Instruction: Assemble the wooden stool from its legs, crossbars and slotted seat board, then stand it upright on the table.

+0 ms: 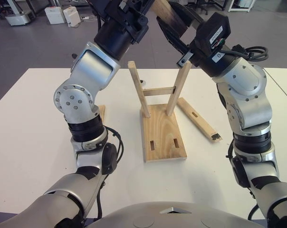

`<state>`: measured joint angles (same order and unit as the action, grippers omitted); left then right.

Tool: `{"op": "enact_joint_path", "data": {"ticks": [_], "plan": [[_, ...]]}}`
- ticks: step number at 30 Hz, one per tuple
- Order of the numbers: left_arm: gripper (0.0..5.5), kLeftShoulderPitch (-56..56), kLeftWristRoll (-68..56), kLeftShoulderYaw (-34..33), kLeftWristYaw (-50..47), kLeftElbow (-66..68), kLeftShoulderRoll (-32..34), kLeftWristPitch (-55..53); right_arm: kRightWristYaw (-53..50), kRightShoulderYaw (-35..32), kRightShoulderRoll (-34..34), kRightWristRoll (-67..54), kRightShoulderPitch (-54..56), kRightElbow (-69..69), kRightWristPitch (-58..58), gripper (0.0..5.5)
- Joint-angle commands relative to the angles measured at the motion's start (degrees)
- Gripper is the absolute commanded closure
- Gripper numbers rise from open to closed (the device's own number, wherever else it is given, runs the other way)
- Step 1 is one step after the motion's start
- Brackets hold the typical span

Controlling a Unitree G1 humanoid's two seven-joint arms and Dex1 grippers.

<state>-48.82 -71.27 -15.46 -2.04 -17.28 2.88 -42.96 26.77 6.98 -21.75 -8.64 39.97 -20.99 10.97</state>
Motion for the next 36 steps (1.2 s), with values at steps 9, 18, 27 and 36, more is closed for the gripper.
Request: {"op": "enact_joint_path", "data": {"ticks": [9, 18, 27, 36], "plan": [[5.10, 3.89, 2.00, 0.18, 0.26, -0.78, 5.62, 1.33, 0.15, -0.21, 2.00, -0.85, -2.31, -2.24, 4.08, 3.62], [5.10, 33.94, 18.83, -9.69, 14.86, 4.46, 21.57, 9.41, -3.52, -20.93, -5.72, -1.76, -23.10, -1.03, 8.11, 2.92], [5.10, 44.82, 28.75, -8.99, 13.41, 12.43, 11.62, 19.35, -10.00, -17.71, -1.02, 4.31, -28.77, 11.93, -0.26, 2.92], [5.10, 48.11, 30.82, -9.63, 10.49, 9.45, 9.13, 20.26, -10.55, -16.15, -0.26, 5.55, -31.41, 14.48, -3.91, 2.92]]}}
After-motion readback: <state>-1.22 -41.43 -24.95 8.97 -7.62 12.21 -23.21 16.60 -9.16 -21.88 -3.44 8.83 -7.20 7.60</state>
